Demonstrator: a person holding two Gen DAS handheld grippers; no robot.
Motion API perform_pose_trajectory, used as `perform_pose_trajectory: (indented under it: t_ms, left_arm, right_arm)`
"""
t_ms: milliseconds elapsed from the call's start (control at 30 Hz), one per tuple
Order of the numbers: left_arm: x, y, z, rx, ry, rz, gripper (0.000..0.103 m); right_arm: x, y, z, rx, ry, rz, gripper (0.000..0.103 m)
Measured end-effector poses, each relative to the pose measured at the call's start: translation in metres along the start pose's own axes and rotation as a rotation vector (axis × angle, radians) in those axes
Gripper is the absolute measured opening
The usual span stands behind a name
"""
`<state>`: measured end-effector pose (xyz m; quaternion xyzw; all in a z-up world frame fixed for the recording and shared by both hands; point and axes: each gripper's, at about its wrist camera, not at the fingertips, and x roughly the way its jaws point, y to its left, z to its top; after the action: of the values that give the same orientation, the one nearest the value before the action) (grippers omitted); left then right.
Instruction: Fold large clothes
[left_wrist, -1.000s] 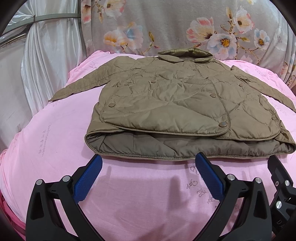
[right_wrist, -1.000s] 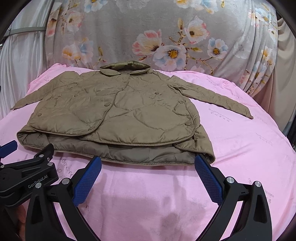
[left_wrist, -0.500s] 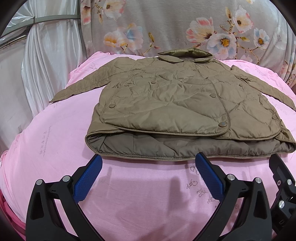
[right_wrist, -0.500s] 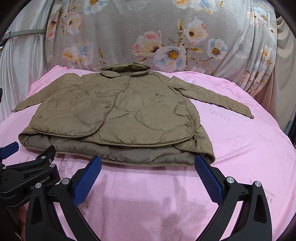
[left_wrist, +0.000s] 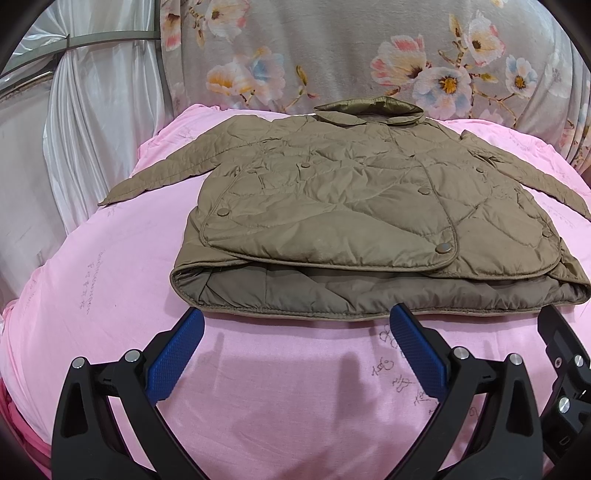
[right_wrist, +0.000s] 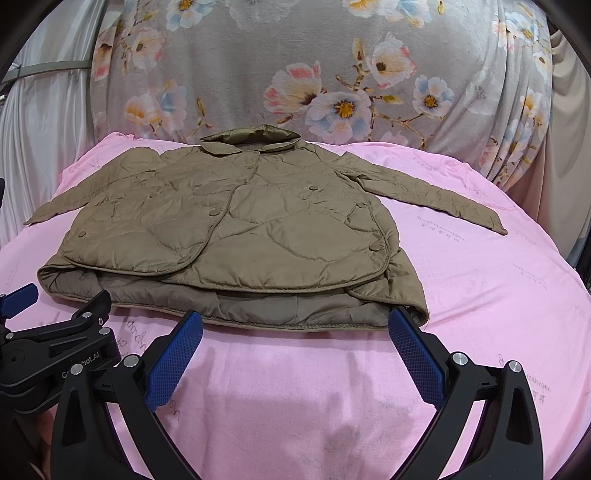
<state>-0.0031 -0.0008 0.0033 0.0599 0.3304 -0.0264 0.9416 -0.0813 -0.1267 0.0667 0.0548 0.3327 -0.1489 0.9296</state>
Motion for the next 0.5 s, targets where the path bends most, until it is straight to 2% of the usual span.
perform_pose_trajectory:
  t_ms: [500]
  left_arm:
    - [-0.0004,-0.0005,-0.0001,0.001,-0.001,0.002,0.098]
  right_arm:
    - [-0.0001,-0.0012,-0.0006,0.002,-0.002,0.001,0.098]
